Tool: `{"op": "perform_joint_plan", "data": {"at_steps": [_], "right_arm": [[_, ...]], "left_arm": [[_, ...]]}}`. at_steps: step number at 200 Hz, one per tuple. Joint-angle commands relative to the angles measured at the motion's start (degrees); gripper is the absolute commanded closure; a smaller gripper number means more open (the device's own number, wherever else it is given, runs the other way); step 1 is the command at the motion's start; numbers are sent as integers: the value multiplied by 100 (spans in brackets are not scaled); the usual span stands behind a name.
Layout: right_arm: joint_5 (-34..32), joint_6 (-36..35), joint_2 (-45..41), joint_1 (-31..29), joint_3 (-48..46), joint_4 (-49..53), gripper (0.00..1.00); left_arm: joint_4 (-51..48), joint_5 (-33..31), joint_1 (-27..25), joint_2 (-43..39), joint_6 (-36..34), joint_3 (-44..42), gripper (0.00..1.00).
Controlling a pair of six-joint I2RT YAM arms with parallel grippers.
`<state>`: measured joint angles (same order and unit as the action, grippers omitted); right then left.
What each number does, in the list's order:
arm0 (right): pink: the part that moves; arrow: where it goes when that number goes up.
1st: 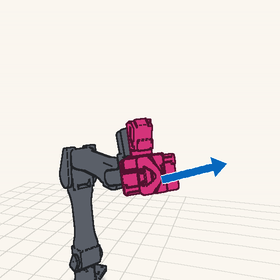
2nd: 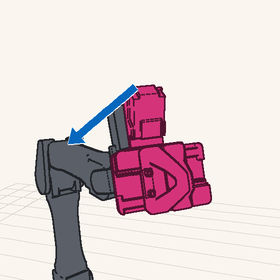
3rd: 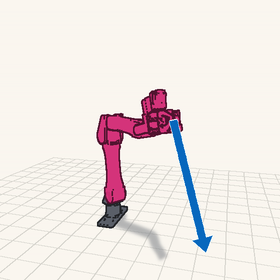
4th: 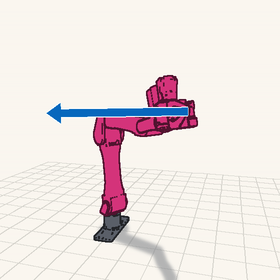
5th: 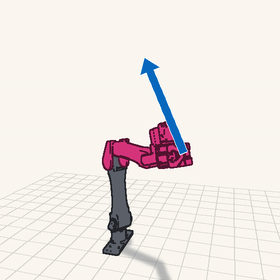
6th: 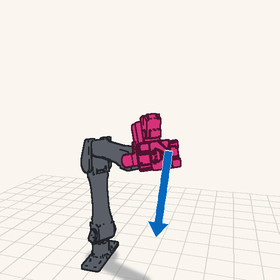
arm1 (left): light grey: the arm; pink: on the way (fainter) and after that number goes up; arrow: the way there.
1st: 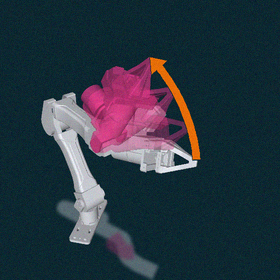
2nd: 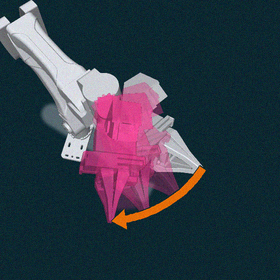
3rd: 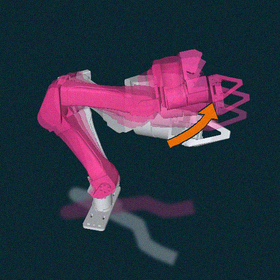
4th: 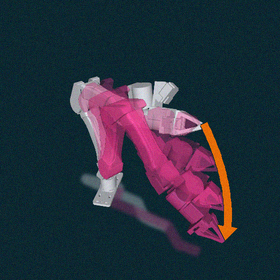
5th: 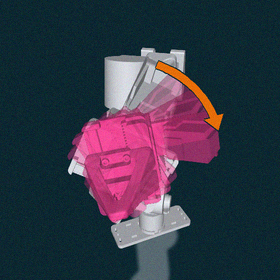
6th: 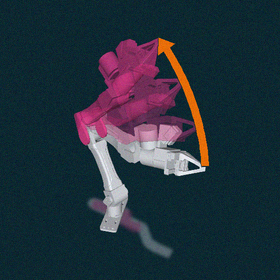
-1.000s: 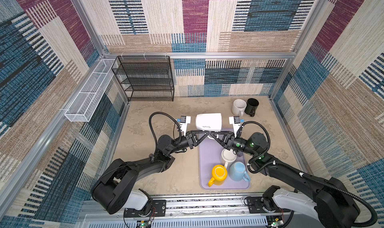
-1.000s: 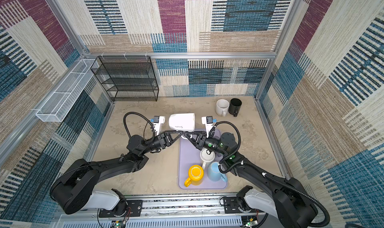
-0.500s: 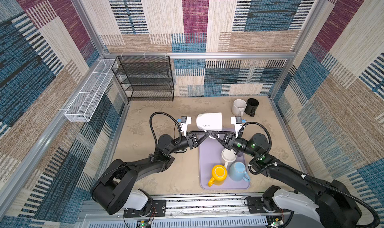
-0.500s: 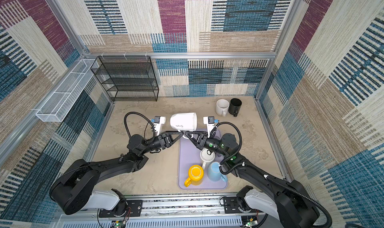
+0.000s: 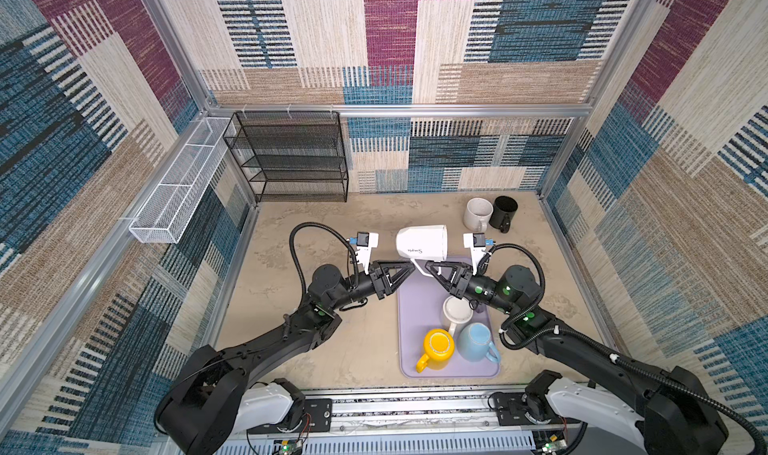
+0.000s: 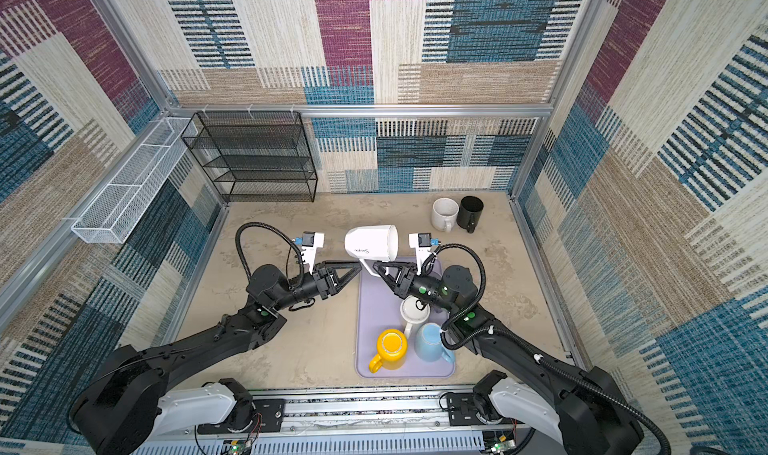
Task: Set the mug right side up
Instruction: 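Open the left gripper while the right gripper carries the mug away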
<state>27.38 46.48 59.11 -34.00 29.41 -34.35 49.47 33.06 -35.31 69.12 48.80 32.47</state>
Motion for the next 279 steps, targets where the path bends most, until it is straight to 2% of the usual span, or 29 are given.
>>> {"op": "perform_joint_plan", "data": {"at_steps": [1, 37, 72, 135, 165, 236, 279], "right_arm": [[-166, -215, -64, 3, 163, -206, 100], [-307, -457, -75, 7, 397, 288, 100], [-613, -873, -60, 7, 868, 1205, 100], [-1037, -1613, 270, 51, 1875, 2660, 100], [-1128, -2001, 523, 273, 2441, 3348, 100], [-615, -2660, 1466, 1317, 3618, 4457, 100], [-845, -3066, 2249, 1558, 4493, 5158, 100]], "left_arm": [[-1096, -406, -8, -245, -621, 135, 63], [-2317, -841, -46, -648, -977, 315, 64], [-3279, -1317, -61, -855, -1143, 526, 65], [-4267, -2081, -229, -1103, -1440, 767, 67], [-4773, -2461, -372, -1147, -1643, 944, 67], [-5146, -2730, -518, -1086, -1864, 1152, 68], [-5258, -2815, -649, -1111, -1941, 1231, 68]]}}
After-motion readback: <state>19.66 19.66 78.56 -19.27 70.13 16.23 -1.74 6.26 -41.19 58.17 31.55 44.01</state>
